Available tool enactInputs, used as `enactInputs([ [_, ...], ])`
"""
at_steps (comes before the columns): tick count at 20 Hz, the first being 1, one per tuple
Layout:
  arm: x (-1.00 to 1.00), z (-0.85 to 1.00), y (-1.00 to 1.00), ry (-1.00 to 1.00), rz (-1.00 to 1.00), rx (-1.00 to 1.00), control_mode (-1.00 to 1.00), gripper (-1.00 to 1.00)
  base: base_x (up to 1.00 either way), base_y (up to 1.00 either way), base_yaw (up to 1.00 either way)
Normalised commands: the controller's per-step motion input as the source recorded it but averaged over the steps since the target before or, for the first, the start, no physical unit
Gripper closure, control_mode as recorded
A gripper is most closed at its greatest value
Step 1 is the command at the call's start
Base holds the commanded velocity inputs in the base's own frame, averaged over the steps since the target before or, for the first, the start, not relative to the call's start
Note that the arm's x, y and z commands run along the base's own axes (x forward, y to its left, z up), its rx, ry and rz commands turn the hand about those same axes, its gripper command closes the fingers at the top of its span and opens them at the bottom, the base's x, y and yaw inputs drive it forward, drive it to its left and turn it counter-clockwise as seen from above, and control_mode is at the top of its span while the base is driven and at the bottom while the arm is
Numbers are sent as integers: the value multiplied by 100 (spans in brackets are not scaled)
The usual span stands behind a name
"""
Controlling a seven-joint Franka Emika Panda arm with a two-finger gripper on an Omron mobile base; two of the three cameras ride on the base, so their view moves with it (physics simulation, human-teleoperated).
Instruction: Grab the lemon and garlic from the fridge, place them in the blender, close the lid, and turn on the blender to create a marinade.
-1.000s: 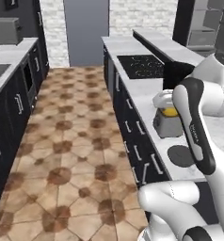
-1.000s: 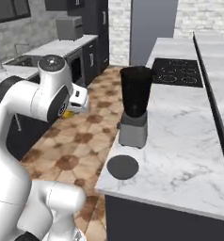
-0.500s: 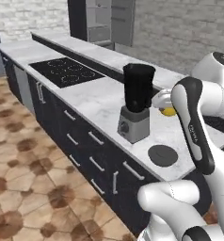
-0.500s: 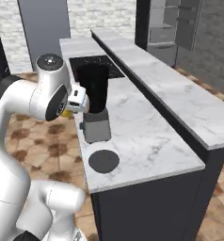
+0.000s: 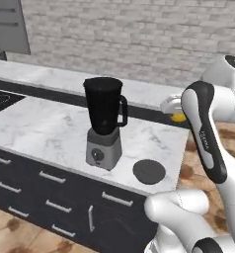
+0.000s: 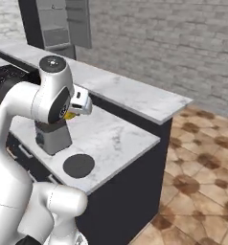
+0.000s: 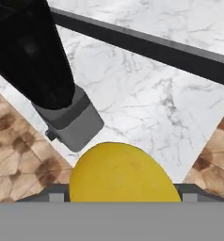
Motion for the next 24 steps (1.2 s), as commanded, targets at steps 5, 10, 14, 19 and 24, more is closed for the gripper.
enactInputs([
  [5,0,0,0,0,0,0,100,100,19,57,-82],
  [10,0,0,0,0,0,0,100,100,10,74,-74],
  [14,0,0,0,0,0,0,100,100,22,95,-44],
  [19,4,18,23,-3,0,-2,-100,100,0,15,0],
  [24,29,71,90,-1,0,-10,-100,100,0,0,0],
])
